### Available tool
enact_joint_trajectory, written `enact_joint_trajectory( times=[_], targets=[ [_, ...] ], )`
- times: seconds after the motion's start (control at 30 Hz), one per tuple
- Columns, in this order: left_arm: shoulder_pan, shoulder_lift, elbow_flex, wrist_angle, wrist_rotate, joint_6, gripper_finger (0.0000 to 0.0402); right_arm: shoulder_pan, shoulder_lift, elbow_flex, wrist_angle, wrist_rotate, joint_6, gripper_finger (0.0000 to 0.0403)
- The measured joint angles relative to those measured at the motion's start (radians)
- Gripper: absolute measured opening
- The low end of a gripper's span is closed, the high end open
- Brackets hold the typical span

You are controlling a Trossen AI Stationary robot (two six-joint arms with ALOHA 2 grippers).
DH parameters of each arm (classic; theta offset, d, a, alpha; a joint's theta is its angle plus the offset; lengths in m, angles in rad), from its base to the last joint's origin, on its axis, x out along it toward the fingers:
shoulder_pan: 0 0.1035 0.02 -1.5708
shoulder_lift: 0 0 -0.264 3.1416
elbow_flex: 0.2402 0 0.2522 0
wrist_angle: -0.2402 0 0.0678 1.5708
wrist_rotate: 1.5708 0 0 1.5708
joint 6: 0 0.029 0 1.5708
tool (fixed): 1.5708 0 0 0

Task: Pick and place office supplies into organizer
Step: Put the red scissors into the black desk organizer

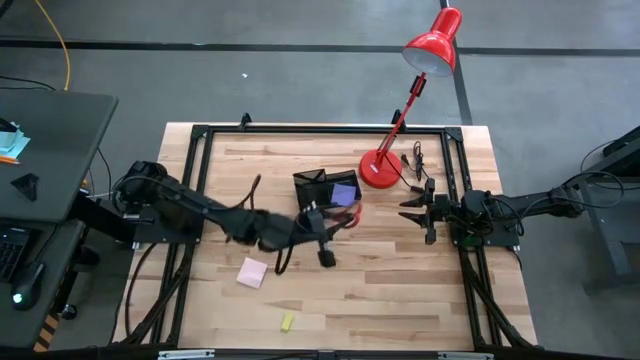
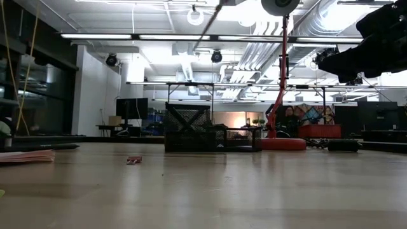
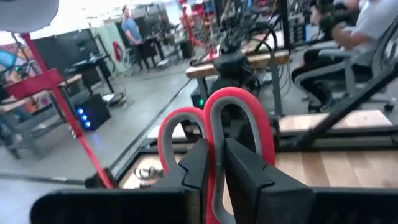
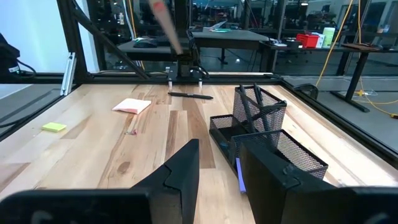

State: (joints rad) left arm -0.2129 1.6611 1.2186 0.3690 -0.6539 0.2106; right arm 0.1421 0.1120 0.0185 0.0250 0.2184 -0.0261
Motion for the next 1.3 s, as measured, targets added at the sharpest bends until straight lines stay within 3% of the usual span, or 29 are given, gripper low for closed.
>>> enact_joint_trajectory(
  times=[0.13, 0.33, 0.57, 0.7, 0.9, 1.0, 1.3],
  targets=[
    [0.092, 0.0, -0.012, 0.054, 0.106, -0.007, 0.0022, 0.0, 0.0, 0.0, 0.0, 0.001, 0.0, 0.0108],
    [0.223, 0.0, -0.068, 0.118, 0.131, -0.012, 0.0036, 0.0, 0.0, 0.0, 0.0, 0.002, 0.0, 0.0108],
    [0.347, 0.001, -0.155, 0.219, 0.247, -0.047, 0.0026, 0.0, 0.0, 0.0, 0.0, 0.002, 0.0, 0.0108],
    [0.405, 0.0, -0.234, 0.307, 0.307, -0.066, 0.0024, 0.0, 0.0, 0.0, 0.0, 0.002, 0.0, 0.0108],
    [0.485, 0.001, -0.336, 0.41, 0.31, -0.112, 0.0035, 0.0, 0.0, 0.0, 0.0, 0.002, 0.0, 0.0108],
    [0.524, 0.001, -0.379, 0.457, 0.379, -0.168, 0.0034, 0.0, 0.0, 0.0, 0.0, 0.003, 0.0, 0.0108],
    [0.561, 0.001, -0.478, 0.681, 0.432, -0.253, 0.0026, 0.0, 0.0, 0.0, 0.0, 0.003, 0.0, 0.0108]
  ],
)
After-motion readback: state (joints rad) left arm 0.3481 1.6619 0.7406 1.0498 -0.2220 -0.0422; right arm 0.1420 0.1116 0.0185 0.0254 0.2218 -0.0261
